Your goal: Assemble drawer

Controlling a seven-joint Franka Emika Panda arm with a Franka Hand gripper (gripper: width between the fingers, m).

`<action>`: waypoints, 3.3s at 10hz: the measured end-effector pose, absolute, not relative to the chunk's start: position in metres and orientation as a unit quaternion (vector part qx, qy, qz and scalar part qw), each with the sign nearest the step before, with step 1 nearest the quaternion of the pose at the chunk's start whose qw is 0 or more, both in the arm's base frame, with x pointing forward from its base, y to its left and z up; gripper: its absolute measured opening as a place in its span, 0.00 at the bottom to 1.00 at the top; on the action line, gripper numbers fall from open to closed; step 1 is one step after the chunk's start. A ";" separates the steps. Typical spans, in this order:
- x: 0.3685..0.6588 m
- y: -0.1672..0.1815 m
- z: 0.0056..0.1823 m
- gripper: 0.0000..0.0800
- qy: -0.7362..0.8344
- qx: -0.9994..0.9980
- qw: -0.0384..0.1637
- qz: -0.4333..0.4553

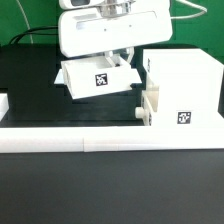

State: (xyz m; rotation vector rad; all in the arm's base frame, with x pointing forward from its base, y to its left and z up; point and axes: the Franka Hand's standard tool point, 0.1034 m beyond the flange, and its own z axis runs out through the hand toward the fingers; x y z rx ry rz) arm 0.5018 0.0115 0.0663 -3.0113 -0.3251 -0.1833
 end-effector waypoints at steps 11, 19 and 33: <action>0.498 -0.019 0.058 0.05 -0.493 -0.868 0.010 -0.064; 0.519 -0.022 0.061 0.05 -0.640 -0.768 0.009 -0.033; 0.535 -0.010 0.060 0.05 -0.649 -0.760 0.008 -0.038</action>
Offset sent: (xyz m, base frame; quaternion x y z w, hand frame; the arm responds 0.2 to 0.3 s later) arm -0.0330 -0.0304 -0.0128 0.0029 0.0274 -0.2101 0.9773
